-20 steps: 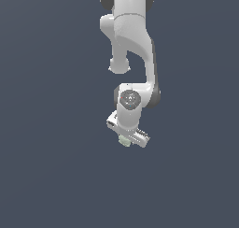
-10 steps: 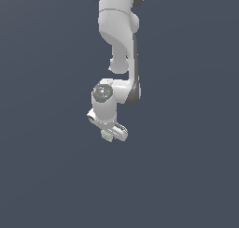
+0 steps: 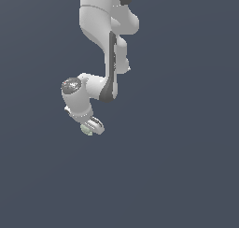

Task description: Pick up the object and move it to a goal position.

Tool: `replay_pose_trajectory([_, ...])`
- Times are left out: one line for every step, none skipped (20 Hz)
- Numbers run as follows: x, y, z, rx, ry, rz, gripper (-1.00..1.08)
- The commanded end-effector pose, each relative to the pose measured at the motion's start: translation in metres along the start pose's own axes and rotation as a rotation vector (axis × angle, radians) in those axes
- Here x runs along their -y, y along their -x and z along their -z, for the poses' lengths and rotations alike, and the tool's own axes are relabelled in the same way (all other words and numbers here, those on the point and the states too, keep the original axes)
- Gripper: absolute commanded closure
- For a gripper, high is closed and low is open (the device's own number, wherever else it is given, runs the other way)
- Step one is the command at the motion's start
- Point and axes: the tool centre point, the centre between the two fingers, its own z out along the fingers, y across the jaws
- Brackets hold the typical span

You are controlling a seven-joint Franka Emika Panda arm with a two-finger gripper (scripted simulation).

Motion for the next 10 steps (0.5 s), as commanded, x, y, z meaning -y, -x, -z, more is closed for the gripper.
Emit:
replay_pose_trajectory([-0.018, -0.006, 0.001, 0.000, -0.001, 0.002, 1.08])
replay_pose_trajectory([-0.023, -0.008, 0.001, 0.000, -0.001, 0.002, 1.08])
replay_pose_trajectory([-0.028, -0.009, 0.001, 0.000, -0.001, 0.002, 1.08])
replay_pose_trajectory([-0.032, -0.011, 0.001, 0.000, -0.001, 0.002, 1.08])
replay_pose_trajectory([-0.035, -0.012, 0.001, 0.000, -0.001, 0.002, 1.08])
replay_pose_trajectory([-0.038, -0.013, 0.002, 0.000, -0.001, 0.002, 1.08])
replay_pose_trajectory([-0.040, -0.014, 0.002, 0.000, -0.001, 0.002, 1.08])
replay_pose_trajectory([-0.040, -0.015, 0.002, 0.000, -0.001, 0.002, 1.08])
replay_pose_trajectory([-0.041, -0.016, 0.002, 0.000, -0.001, 0.002, 1.08])
replay_pose_trajectory([-0.041, -0.016, 0.002, 0.000, -0.001, 0.002, 1.08])
